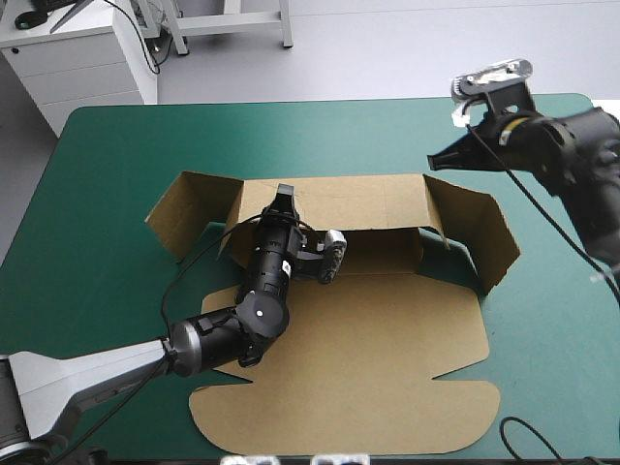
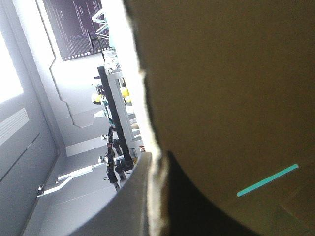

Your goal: Fold the box

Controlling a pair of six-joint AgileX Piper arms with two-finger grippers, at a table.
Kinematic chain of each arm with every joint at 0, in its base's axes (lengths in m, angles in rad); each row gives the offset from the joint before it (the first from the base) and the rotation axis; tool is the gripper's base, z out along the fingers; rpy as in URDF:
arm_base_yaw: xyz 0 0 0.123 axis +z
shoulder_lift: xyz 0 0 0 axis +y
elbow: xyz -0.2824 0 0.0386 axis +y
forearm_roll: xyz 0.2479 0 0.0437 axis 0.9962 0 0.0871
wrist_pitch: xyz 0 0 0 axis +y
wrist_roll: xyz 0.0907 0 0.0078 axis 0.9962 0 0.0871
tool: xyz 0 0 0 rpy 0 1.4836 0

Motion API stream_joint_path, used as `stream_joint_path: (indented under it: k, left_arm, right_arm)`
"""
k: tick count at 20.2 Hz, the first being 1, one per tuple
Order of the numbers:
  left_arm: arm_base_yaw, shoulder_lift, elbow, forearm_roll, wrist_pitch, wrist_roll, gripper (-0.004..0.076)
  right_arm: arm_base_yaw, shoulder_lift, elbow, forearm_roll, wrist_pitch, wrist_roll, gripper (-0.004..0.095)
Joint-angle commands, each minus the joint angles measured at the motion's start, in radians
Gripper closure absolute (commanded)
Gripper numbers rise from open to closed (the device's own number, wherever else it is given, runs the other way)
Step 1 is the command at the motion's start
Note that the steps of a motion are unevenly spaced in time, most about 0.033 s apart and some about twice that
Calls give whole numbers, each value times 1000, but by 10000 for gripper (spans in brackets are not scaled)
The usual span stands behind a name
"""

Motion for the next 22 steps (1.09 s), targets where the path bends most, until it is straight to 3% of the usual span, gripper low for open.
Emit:
stream_joint_path:
  k: [1, 7, 16, 22]
  left_arm:
    - [34, -28, -24, 105, 34, -5, 731]
    - [41, -28, -28, 105, 38, -5, 731]
    - [41, -28, -28, 105, 22, -5, 731]
    - [41, -28, -28, 105, 22, -17, 731]
  right_arm:
    - [-11, 124, -162, -4, 33, -1, 922]
    - [-77, 206, -180, 138, 71, -25, 922]
    - [-111, 214, -178, 168, 228, -75, 922]
    - [-111, 208, -74, 220, 233, -81, 922]
